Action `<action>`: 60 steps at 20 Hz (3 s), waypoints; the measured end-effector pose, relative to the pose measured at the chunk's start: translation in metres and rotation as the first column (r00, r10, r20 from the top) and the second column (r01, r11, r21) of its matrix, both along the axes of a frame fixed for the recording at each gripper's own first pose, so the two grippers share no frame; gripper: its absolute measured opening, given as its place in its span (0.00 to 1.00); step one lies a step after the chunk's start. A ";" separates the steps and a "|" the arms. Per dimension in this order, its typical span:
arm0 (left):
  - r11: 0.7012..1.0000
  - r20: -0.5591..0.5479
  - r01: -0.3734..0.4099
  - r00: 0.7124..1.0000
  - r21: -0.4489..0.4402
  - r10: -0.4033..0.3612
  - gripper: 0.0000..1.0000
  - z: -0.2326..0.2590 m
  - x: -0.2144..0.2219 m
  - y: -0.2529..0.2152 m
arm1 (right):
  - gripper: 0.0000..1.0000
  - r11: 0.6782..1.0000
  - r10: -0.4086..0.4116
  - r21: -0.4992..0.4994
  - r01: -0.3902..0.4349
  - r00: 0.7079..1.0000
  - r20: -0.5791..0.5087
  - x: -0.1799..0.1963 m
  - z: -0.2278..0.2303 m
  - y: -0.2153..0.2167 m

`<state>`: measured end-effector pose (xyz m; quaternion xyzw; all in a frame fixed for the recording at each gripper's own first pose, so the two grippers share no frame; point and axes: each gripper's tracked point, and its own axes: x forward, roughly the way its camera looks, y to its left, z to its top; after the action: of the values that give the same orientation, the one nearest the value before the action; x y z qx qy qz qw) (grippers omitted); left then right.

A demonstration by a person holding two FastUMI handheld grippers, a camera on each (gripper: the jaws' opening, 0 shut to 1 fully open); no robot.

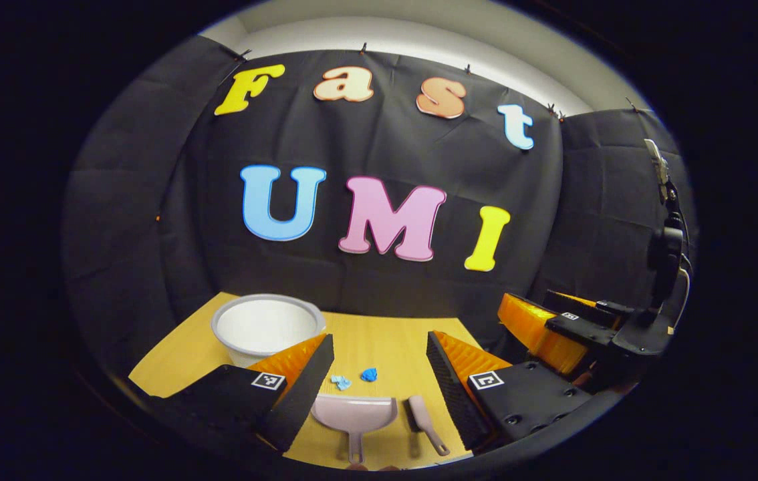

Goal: Pick up the small broom and dustpan from the desktop, sweep the trash into the dustpan with the broom, and then empty the trash into the garbage bin.

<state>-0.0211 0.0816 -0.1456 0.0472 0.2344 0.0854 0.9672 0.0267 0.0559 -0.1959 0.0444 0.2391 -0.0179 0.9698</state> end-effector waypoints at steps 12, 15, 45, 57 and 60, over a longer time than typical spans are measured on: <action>0.975 -0.655 -0.210 0.746 -0.066 0.116 0.84 -0.187 -0.023 0.036 | 0.98 0.989 0.075 0.142 0.040 0.698 -0.712 -0.074 -0.248 0.015; 0.966 -0.743 -0.256 0.654 -0.044 0.139 0.85 -0.193 -0.031 0.036 | 0.98 0.980 0.112 0.182 0.074 0.552 -0.826 -0.090 -0.274 0.016; 0.949 -0.949 -0.309 0.278 0.056 0.147 0.82 -0.231 -0.038 0.056 | 0.83 0.999 -0.015 -0.006 0.051 0.181 -0.983 -0.105 -0.389 -0.007; 0.968 -0.951 -0.247 0.286 0.044 0.116 0.31 -0.229 -0.054 0.056 | 0.41 0.995 0.066 0.078 0.061 0.183 -0.981 -0.101 -0.384 -0.005; 0.974 -0.953 -0.224 0.292 0.019 0.086 0.27 -0.224 -0.058 0.058 | 0.41 0.997 0.074 0.078 0.004 0.255 -0.964 -0.077 -0.368 -0.028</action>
<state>-0.0795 0.1392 -0.3697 0.0081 0.7654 0.1205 0.6321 -0.0503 0.0280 -0.5639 0.0498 0.7821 -0.0120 0.6210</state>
